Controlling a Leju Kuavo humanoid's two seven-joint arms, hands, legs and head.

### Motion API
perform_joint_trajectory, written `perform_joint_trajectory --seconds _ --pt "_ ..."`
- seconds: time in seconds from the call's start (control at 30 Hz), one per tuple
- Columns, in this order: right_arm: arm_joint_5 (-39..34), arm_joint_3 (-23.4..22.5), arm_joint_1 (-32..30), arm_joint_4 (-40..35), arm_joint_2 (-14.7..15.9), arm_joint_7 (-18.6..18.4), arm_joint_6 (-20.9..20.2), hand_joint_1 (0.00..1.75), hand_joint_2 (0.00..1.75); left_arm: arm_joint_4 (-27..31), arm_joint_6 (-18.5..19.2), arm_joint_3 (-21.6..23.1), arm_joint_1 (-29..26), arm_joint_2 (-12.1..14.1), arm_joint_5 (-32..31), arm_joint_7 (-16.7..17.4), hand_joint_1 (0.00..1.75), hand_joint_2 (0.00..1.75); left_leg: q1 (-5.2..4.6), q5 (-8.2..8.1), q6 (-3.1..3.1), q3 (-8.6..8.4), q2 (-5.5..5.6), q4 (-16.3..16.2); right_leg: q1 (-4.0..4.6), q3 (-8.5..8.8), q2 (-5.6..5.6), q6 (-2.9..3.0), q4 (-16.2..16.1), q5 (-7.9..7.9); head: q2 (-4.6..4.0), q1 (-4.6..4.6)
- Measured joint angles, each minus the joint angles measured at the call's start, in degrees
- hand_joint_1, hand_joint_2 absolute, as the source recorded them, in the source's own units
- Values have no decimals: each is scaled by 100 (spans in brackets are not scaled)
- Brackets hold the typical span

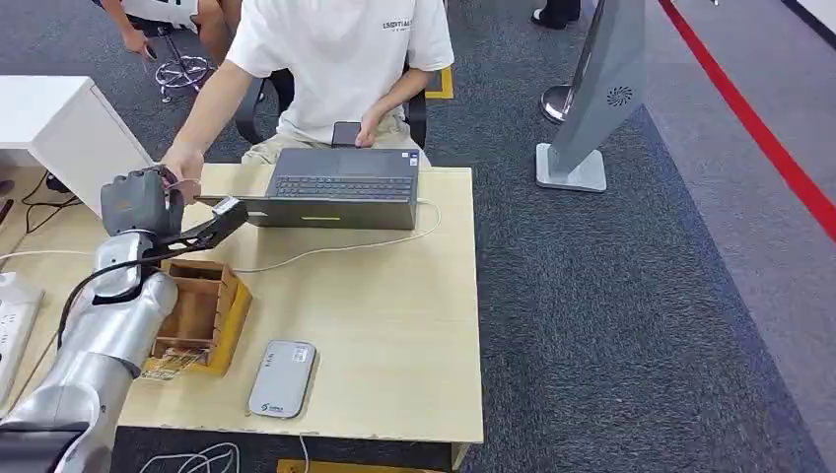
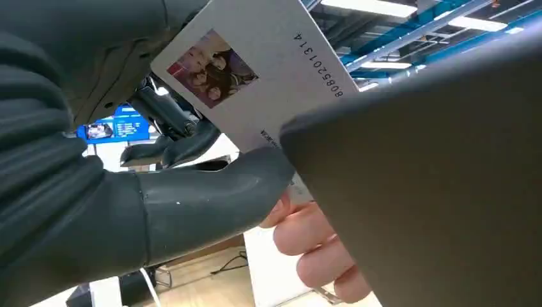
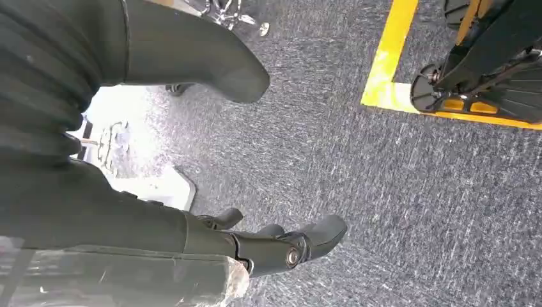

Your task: Pass the card to the sensor for recognition and then transmit it.

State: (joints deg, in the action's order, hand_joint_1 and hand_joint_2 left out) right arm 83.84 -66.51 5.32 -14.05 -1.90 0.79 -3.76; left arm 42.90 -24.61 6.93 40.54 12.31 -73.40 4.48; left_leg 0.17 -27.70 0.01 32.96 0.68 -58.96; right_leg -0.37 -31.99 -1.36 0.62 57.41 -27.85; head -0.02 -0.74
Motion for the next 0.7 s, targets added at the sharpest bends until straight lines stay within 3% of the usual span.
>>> perform_joint_trajectory --seconds 0.5,0.67,0.7 --pt "18 79 -1 26 13 0 0 0 175 -184 -18 11 22 0 -2 0 175 175 0 0 0 0 0 0 0 0 0 0 1 0 0 -2" --pt "70 138 -8 37 13 55 20 0 175 -83 -525 20 -90 -13 134 -298 175 175 0 0 0 0 0 0 0 1 0 0 1 0 0 0" --pt "68 157 -26 44 13 101 61 0 175 259 -671 37 -324 -37 234 -424 175 175 -2 -1 0 -1 -1 0 -1 0 -4 0 1 0 0 -2"
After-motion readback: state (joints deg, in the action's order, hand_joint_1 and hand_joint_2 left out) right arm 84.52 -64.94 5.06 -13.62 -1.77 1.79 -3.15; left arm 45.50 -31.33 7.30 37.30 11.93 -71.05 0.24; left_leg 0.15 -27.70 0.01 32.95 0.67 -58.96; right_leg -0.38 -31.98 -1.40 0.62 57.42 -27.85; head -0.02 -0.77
